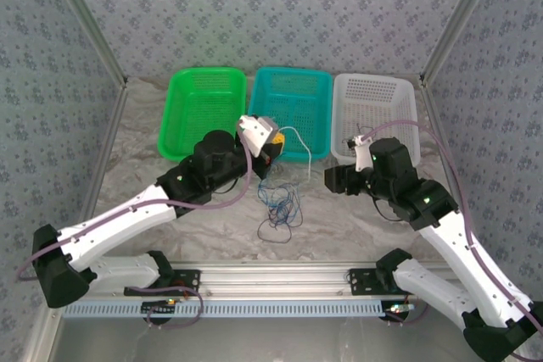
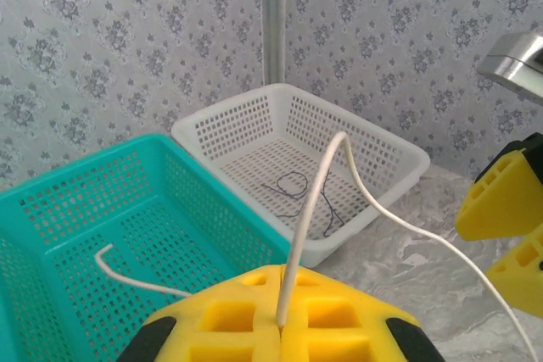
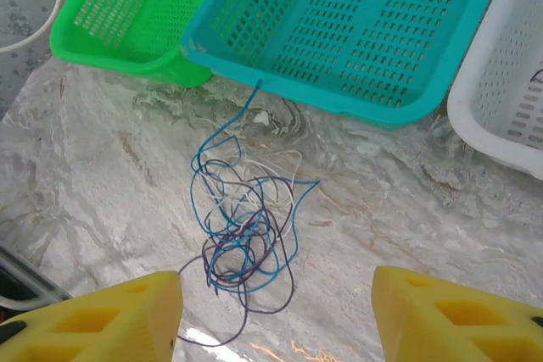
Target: Untangle the cables
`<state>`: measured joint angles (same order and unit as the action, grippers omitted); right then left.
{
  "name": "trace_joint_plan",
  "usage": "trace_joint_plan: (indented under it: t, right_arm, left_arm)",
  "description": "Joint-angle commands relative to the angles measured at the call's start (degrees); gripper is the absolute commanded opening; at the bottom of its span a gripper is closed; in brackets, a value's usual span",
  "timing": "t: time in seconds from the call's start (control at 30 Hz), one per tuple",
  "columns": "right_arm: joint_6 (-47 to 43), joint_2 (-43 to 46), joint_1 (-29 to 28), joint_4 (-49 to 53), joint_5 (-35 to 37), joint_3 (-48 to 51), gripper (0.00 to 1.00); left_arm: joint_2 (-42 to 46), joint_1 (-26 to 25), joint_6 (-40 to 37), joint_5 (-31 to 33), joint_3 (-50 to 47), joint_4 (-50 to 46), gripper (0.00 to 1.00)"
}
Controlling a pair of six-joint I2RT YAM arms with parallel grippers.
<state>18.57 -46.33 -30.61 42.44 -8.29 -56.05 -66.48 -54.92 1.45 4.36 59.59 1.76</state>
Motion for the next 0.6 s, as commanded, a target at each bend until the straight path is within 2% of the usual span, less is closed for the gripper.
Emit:
trace_joint_plan:
  t: [0.0,0.07,0.57]
  right_arm:
    - [0.1,0.2,0.1,-2.6,1.0,0.3,0.67]
    - [0.4,0.2,0.2,-2.9,1.3,0.5,0.70]
    - [4.1,1.4,-0.1,-5.1,1.4,7.1,0.70]
  left_arm:
    - [-2.1,1.7,-3.0,1.2,4.0,-2.0,0.06]
    - [-3.9,4.0,-3.1,-0.1,5.7,-2.1,0.06]
    - [-21.8,15.0,-6.1,-7.6,22.8,-2.8,0.05]
